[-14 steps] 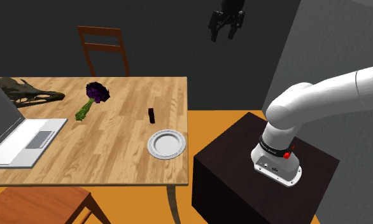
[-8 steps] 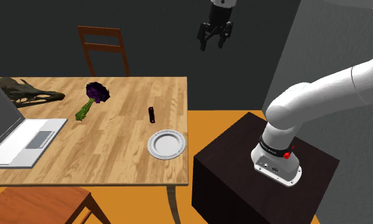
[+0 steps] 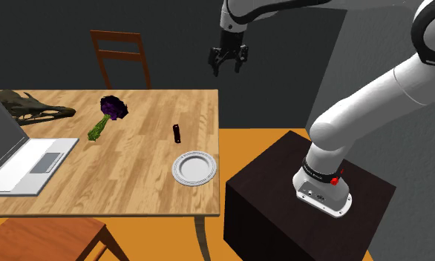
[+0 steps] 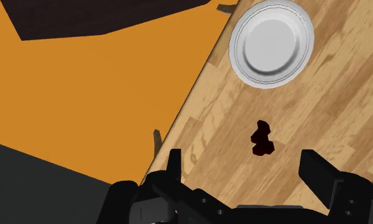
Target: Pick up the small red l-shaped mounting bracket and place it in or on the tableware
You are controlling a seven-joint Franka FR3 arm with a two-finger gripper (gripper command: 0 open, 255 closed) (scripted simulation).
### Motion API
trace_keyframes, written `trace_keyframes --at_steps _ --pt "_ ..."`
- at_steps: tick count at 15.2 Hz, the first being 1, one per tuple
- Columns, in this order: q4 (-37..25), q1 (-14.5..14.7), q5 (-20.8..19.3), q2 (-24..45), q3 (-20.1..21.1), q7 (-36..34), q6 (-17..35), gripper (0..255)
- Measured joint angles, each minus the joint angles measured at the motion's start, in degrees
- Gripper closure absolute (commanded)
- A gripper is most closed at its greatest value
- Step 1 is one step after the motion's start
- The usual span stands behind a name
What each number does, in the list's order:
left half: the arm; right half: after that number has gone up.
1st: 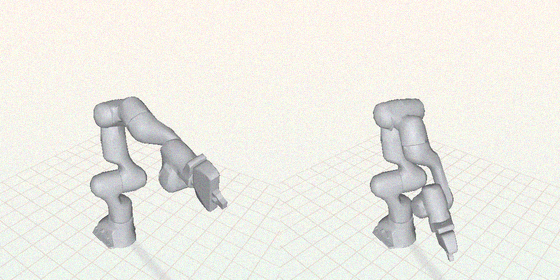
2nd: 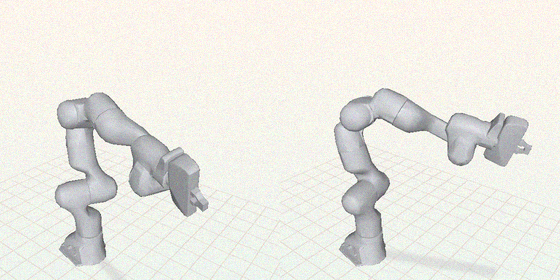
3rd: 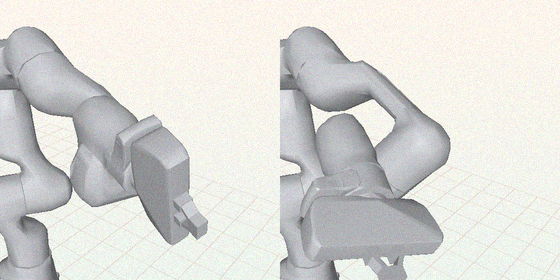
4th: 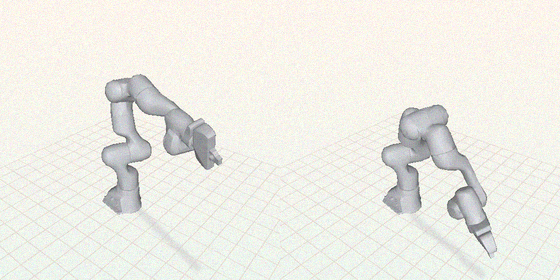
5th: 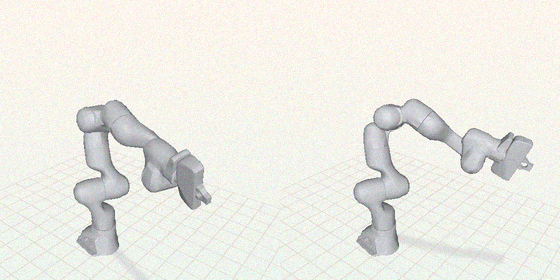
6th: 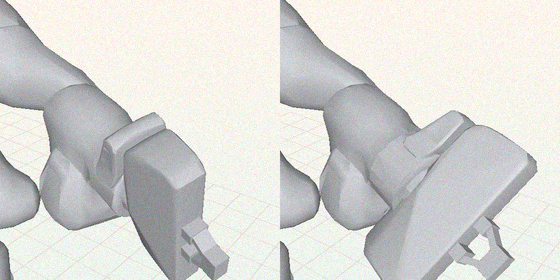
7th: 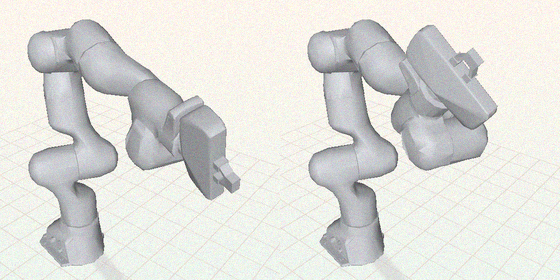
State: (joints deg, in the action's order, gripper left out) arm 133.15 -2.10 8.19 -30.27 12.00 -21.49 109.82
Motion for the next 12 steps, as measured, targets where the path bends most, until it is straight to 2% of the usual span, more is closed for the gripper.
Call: trace_keyframes --at_steps 5,12 --pt "0.1 -0.3 -0.3 8.5 4.1 -5.9 7.4 0" --pt "-5.8 -1.2 -4.7 24.6 8.4 -15.2 15.5 0"
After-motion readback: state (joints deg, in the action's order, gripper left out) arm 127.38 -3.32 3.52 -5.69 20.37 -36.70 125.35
